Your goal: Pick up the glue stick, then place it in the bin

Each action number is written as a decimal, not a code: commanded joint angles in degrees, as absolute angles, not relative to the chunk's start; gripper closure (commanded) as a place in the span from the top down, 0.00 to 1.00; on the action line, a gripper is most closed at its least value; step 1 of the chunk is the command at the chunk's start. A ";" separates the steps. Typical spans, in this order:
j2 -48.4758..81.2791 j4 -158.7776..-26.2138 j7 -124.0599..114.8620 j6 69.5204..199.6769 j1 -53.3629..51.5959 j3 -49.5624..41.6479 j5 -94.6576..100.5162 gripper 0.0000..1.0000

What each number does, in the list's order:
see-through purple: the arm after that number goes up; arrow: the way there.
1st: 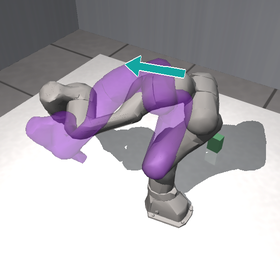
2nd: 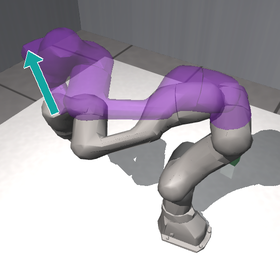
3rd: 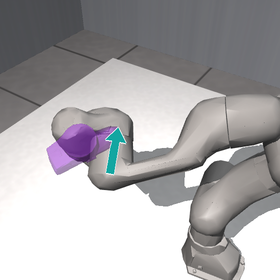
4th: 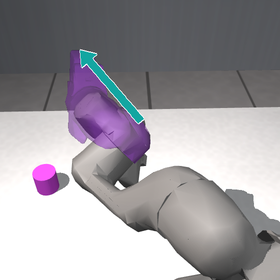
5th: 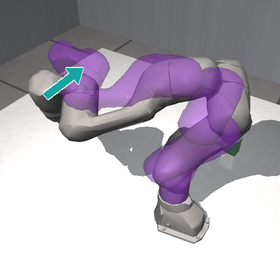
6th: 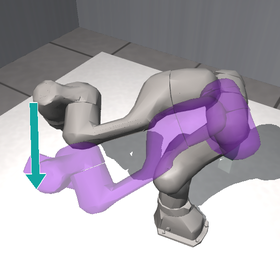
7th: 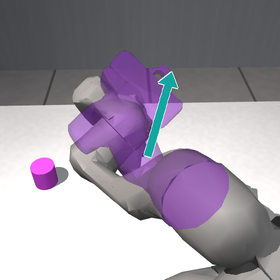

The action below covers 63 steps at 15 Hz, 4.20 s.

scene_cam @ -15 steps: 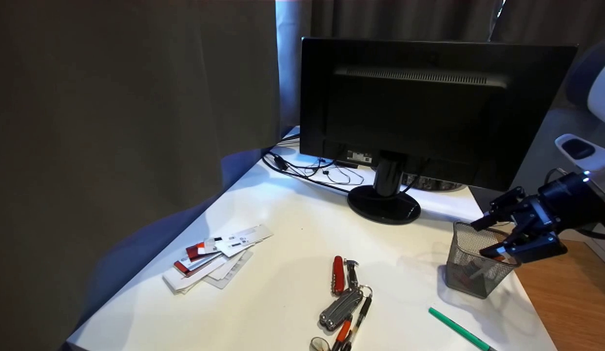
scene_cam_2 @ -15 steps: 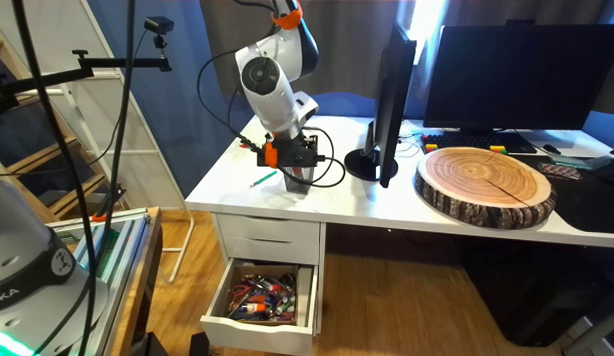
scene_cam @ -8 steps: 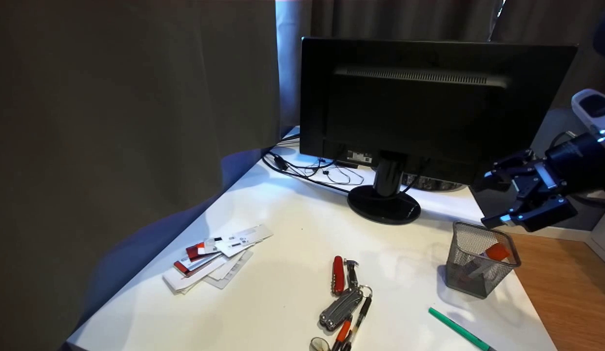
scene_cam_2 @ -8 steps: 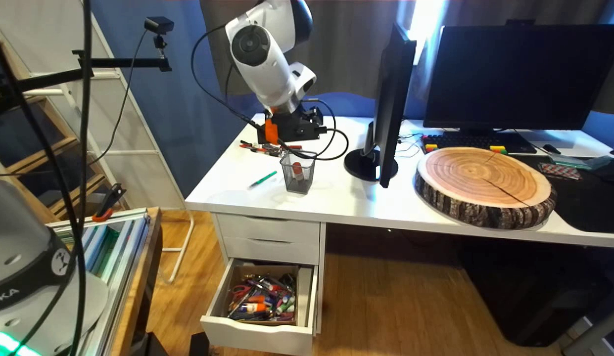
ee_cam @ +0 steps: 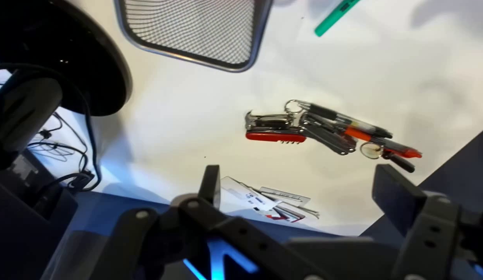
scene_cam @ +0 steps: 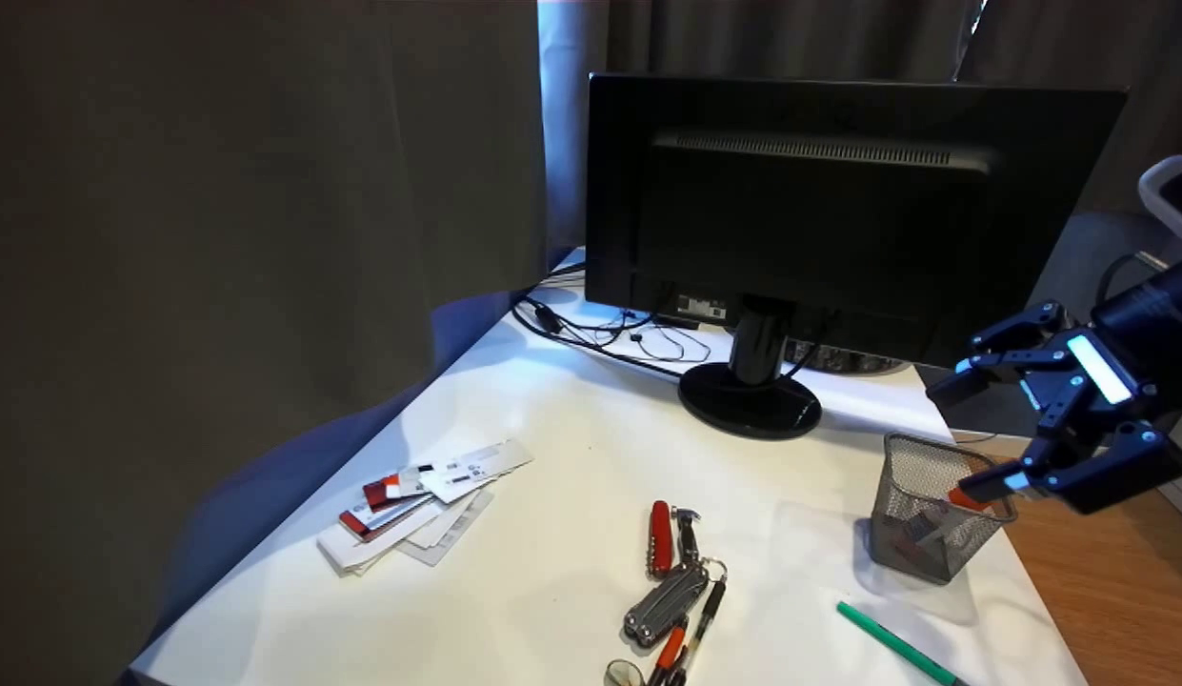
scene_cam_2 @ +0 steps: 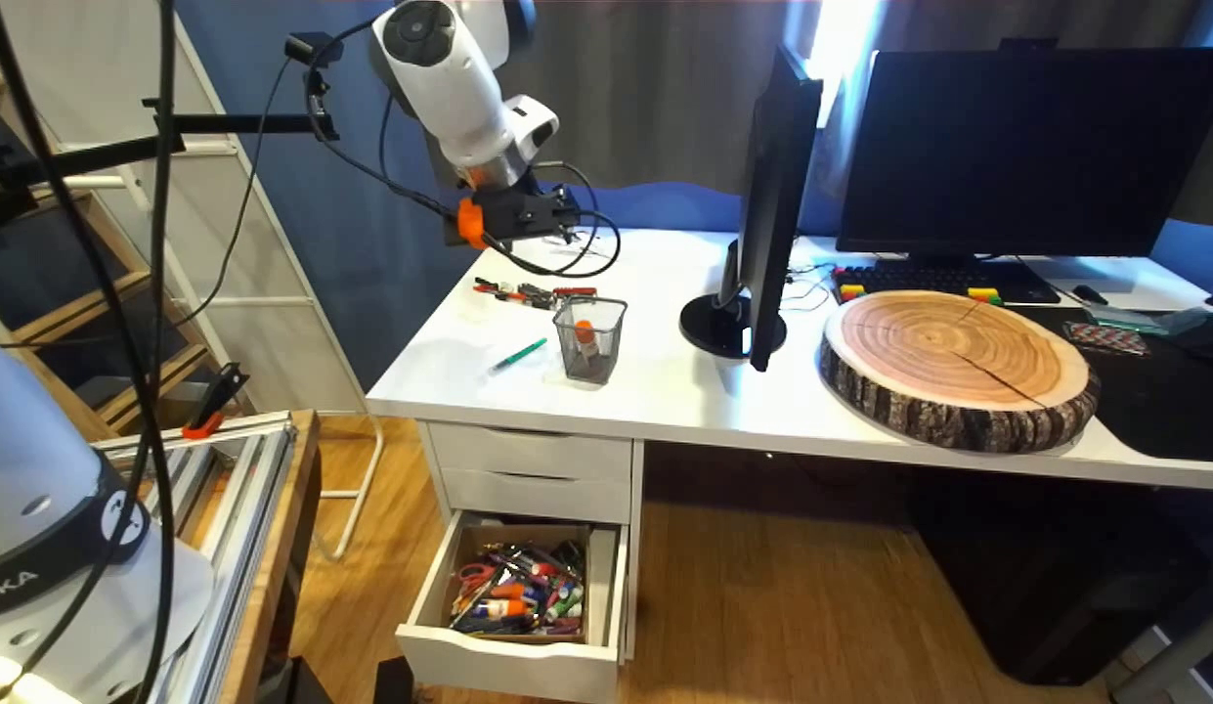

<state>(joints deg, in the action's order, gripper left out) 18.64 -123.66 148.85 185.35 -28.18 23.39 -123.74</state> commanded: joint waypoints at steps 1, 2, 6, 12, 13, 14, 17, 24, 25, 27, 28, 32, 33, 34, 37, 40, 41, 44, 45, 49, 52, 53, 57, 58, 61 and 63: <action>23.06 -121.39 135.97 193.55 -33.39 25.47 -116.80 1.00; 25.67 -118.51 141.91 196.01 -31.51 28.12 -122.68 1.00; 33.09 -115.02 141.07 200.19 -30.46 31.27 -121.83 1.00; 40.48 -109.24 142.23 199.96 -25.32 33.42 -121.43 1.00; 41.54 -108.31 142.65 200.27 -24.28 34.15 -121.45 1.00; 42.57 -107.44 143.04 200.52 -23.32 34.84 -121.45 1.00; 46.02 -104.99 143.59 200.71 -20.87 37.34 -121.60 1.00; 51.59 -100.26 143.82 205.46 -19.84 39.32 -121.52 1.00; 52.10 -99.52 143.89 206.33 -19.89 39.33 -121.53 1.00; 53.15 -98.37 144.22 206.98 -19.55 39.54 -121.57 1.00; 53.74 -97.94 144.57 206.74 -19.07 40.03 -121.70 0.99; 55.46 -96.86 145.01 206.66 -18.36 40.35 -121.50 0.79; 55.79 -96.70 145.09 206.70 -18.29 40.29 -121.47 0.79; 56.05 -96.56 145.16 206.84 -18.28 40.14 -121.43 0.73; 56.36 -96.61 145.36 206.51 -17.55 40.38 -121.69 0.43; 55.66 -97.25 145.15 206.22 -16.81 40.52 -121.76 0.27; 55.71 -97.27 145.19 206.32 -16.58 40.63 -121.78 0.18; 56.16 -97.15 145.52 206.58 -15.94 41.20 -121.76 0.03; 56.18 -97.18 145.57 206.68 -15.81 41.29 -121.75 0.02; 56.05 -97.09 145.41 206.78 -15.70 41.41 -121.67 0.27; 56.05 -97.01 145.37 206.98 -15.94 41.22 -121.51 0.46; 56.16 -96.96 145.38 207.13 -16.07 41.10 -121.44 0.52; 56.65 -96.78 145.93 208.22 -16.50 40.67 -121.10 0.80; 56.79 -96.77 146.10 208.46 -16.51 40.66 -121.11 0.87; 57.09 -96.77 146.47 208.84 -16.34 40.83 -121.21 0.94; 57.29 -96.74 146.73 208.97 -16.23 40.96 -121.27 0.68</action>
